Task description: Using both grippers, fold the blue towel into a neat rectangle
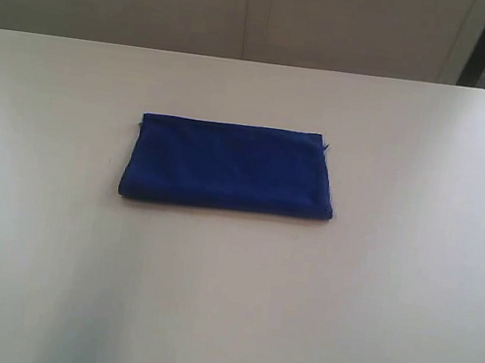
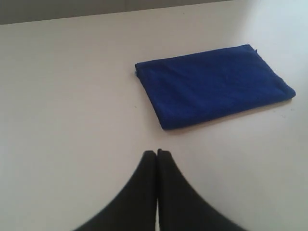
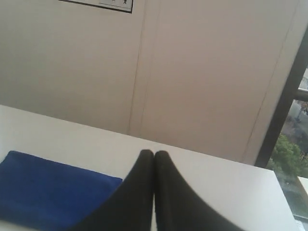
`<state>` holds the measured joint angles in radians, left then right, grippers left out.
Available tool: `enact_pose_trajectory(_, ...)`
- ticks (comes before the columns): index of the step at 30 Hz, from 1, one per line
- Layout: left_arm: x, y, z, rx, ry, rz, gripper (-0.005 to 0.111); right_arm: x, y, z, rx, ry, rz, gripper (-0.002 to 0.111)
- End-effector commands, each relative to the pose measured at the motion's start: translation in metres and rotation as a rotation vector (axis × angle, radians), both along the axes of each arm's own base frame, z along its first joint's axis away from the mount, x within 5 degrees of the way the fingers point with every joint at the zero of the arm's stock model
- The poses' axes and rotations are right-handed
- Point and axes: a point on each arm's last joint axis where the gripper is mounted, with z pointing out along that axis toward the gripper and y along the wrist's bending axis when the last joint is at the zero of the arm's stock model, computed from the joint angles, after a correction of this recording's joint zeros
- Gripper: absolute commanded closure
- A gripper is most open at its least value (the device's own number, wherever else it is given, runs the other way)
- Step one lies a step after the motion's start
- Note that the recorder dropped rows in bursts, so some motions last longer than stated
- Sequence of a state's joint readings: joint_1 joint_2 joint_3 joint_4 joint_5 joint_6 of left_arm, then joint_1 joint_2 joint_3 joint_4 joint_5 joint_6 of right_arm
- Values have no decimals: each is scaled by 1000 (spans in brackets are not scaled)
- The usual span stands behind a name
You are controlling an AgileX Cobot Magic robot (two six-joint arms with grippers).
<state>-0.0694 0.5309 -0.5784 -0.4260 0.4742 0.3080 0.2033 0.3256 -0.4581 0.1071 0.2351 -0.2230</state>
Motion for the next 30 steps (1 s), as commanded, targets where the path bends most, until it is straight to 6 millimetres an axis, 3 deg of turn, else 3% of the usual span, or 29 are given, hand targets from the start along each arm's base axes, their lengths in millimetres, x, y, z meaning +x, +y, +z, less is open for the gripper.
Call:
enact_pose_trajectory(1,-2,-1,-4,-5,25,-16,107,1,-1,-6,-18,-18,-12,108)
enact_pose_trajectory(19,-2,-1,-4,-3,24,-17,107,1,-1,-6,-18,-16,-12,108)
enact_pose_trajectory(27,-2,-1,-4,-3,23,-16,107,-3,-6,-28,-22,3,-67,108)
enact_pose_trajectory(30,-2,-1,-4,-4,21,-15,107,-9,-13,-48,-23,11,-159,108)
